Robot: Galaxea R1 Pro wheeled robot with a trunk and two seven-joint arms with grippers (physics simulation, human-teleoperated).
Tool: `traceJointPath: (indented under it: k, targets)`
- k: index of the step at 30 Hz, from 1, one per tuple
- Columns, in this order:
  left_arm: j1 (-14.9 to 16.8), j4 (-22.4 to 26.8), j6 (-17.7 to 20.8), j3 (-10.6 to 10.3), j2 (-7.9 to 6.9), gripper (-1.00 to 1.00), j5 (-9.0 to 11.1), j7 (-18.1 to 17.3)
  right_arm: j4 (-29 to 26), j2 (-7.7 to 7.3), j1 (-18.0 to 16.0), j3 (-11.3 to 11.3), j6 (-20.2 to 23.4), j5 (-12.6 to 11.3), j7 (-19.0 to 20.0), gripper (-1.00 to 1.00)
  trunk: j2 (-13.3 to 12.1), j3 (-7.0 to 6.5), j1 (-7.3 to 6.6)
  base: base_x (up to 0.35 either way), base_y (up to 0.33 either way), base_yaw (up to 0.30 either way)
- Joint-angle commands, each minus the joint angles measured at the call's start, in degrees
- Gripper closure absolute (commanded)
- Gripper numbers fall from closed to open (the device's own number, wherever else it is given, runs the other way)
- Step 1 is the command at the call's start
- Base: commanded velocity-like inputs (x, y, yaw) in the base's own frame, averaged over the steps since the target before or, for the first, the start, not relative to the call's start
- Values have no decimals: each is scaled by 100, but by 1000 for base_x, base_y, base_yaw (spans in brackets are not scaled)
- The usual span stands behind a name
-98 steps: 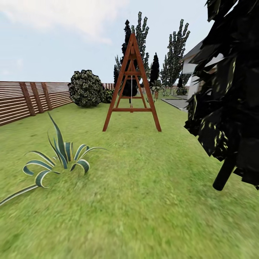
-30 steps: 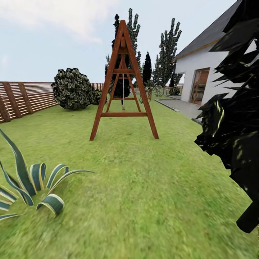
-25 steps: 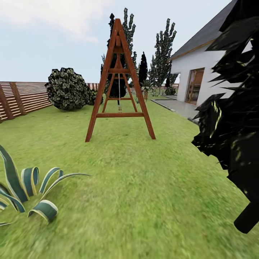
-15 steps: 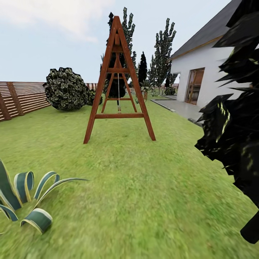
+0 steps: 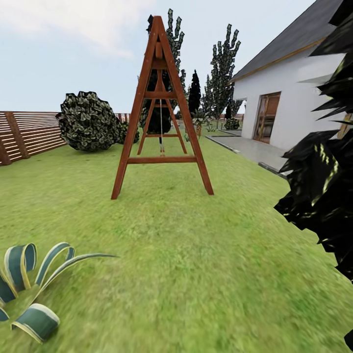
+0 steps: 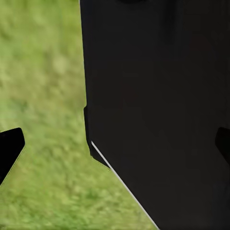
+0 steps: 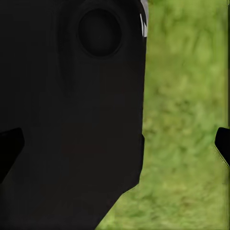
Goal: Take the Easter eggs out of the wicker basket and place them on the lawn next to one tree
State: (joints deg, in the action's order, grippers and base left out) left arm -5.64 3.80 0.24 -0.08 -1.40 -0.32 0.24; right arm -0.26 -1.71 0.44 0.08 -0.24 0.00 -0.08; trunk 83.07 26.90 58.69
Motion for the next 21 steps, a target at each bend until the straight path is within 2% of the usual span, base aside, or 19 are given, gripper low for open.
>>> traceJointPath:
  k: [1, 21]
  targets:
    - [-5, 12, 2, -1, 0, -100, -3, 2, -2, 0, 0, 1, -2, 0, -1, -100, 1, 3, 4, 337, 0, 0]
    - [-4, 9, 2, -2, 0, -100, -3, 2, -1, 0, 0, 7, -2, 0, -1, -100, 1, 3, 4, 338, 0, 0]
